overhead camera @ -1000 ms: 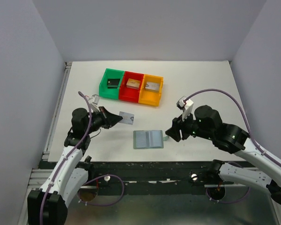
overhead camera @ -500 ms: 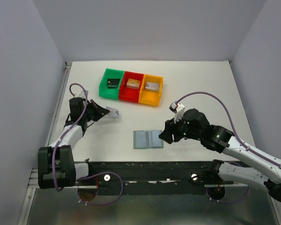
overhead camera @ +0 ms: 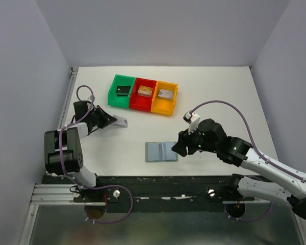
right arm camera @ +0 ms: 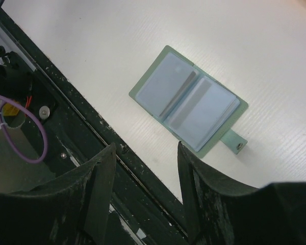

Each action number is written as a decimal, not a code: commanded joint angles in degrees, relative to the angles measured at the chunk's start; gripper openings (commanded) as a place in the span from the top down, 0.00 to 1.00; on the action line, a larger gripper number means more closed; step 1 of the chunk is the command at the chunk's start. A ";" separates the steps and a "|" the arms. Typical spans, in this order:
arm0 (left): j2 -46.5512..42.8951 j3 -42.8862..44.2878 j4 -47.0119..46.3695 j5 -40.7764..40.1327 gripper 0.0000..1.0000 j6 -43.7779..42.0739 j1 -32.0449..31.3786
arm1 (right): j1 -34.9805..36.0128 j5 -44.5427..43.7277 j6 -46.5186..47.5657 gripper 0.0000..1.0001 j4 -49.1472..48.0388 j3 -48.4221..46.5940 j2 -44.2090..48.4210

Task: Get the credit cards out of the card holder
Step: Place the credit card at the center of the board.

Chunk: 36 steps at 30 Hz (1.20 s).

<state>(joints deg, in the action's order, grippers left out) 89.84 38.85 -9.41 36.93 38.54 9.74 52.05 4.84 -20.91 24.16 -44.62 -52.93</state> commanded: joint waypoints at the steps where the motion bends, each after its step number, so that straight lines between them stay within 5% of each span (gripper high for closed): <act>1: 3.23 2.89 -0.79 4.20 0.90 -2.42 0.55 | -0.02 0.78 1.13 0.41 -1.49 1.03 -0.42; 12: 2.54 4.91 5.53 0.96 0.59 -5.50 1.60 | -0.11 -0.09 1.83 0.40 -0.70 0.41 -1.39; 21: -6.86 8.17 17.40 -10.02 0.50 -8.66 2.74 | -0.11 -4.49 1.57 0.40 1.59 -0.55 -1.74; 25: -13.45 5.81 18.99 -15.81 0.28 -7.17 2.57 | -0.02 -11.94 -0.01 0.38 2.38 -0.29 -1.30; 28: -19.51 3.35 20.56 -22.84 0.01 -6.73 0.91 | -0.20 -16.78 -1.94 0.34 2.73 0.41 -1.48; 33: -29.35 -1.14 24.42 -34.18 0.01 1.06 -2.00 | -1.25 -19.17 -5.19 0.27 2.82 1.73 -3.49; 36: -32.00 -2.98 26.64 -30.64 0.01 5.06 -1.83 | -2.57 -16.19 -6.34 0.27 3.35 2.52 -6.21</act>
<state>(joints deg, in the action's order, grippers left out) 61.54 38.74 11.73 10.76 36.12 7.94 50.81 -10.50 -24.38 25.85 -44.03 -56.10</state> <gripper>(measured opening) 0.988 0.731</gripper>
